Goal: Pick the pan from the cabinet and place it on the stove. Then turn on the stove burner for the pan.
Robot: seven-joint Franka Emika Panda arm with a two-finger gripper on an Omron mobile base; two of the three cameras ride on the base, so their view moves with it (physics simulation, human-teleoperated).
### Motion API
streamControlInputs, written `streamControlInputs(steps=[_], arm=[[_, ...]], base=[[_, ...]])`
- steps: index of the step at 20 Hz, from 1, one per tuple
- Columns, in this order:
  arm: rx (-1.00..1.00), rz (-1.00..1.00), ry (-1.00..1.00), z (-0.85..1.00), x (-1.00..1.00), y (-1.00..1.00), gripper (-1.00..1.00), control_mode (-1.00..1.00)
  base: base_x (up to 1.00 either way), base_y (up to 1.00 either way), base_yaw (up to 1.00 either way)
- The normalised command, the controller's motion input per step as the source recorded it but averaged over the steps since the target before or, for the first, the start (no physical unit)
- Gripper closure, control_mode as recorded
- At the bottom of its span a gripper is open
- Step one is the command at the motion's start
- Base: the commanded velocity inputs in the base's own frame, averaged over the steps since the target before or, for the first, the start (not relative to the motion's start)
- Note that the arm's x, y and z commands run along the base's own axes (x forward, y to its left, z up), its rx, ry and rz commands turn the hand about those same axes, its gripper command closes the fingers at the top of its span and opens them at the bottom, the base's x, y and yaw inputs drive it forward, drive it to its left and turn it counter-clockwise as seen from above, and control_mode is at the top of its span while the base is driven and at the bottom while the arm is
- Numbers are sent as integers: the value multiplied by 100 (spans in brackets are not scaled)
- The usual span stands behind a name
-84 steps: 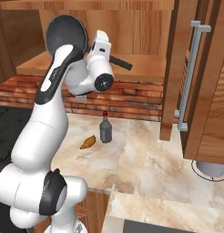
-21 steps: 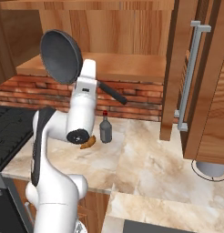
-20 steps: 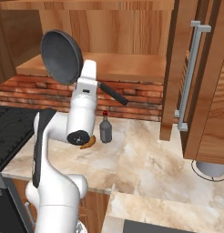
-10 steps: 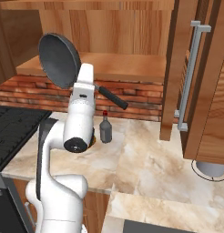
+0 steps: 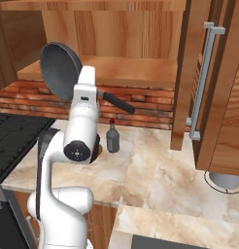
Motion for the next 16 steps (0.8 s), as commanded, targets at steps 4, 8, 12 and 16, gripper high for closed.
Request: streamControlInputs(steps=[4,8,12,16], arm=[[-4,0,24,0,0,0,100,-100],[-4,0,24,0,0,0,100,-100],[-3,0,22,0,-2,0,100,-100],[-1,0,22,0,-7,0,100,-100]], base=[[0,0,0],[0,0,0],[0,0,0],[0,0,0]])
